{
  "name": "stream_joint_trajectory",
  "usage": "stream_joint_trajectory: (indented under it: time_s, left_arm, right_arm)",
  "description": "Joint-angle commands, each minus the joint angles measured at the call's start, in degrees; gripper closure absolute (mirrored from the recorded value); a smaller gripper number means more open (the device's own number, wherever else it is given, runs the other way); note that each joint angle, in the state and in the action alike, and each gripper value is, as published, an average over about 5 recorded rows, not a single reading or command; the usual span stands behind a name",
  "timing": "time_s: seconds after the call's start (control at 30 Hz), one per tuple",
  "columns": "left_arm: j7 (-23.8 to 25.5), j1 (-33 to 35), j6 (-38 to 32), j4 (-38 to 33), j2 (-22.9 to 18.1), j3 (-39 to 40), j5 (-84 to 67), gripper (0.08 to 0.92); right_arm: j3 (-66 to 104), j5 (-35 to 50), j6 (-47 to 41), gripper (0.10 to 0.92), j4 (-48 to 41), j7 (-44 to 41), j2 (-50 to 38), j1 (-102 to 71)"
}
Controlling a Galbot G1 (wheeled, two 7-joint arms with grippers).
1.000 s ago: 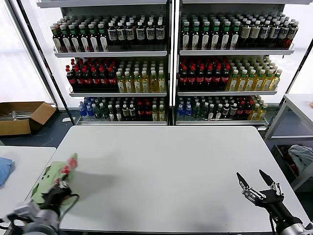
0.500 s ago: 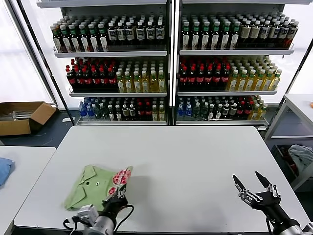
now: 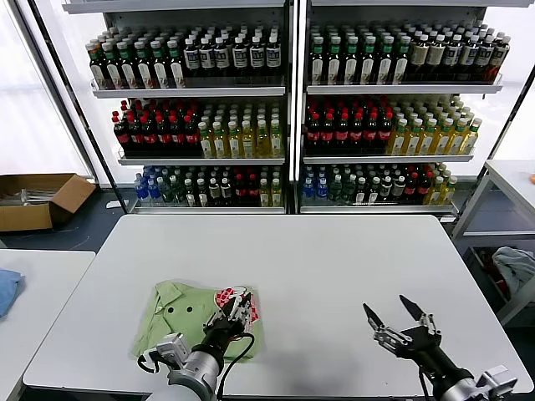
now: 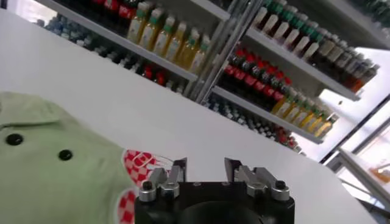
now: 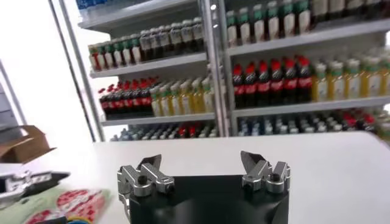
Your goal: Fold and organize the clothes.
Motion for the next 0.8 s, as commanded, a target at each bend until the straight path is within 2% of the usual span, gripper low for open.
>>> stream_joint_trajectory:
  time_s: [0.03,0.27,0.43,0.63,0.8]
  left_arm:
    - [3.5,0.2,-1.3,-5.6,3.6,-10.1,-5.1,0.463]
    - [5.0,1.8,-0.2,-6.4,7.6,-22.9,-5.0,0.272]
    - [5.0,3.6,-0.4,-7.4,6.4,-24.5,-3.3,0.183]
    - [5.0,4.6,-0.4,-8.0,4.0,-23.2,-1.5,0.177]
    - [4.9,4.4,-0.4,-7.8,3.6,-23.4,-1.4,0.177]
  right_arm:
    - [-22.3,-0.4,-7.5,0.203,-5.8,5.6,-1.0,10.3]
    - [-37.3,-0.3,-10.2,0.203,-16.1,9.7,1.9,22.4]
    - [-43.0,-0.8,-10.5,0.203,-23.8,10.8,2.6,27.5]
    - [-45.9,-3.3,-10.6,0.203,-29.6,12.0,4.6,31.2]
    - [-46.9,-4.5,-10.4,0.220,-32.1,11.2,5.9,32.9]
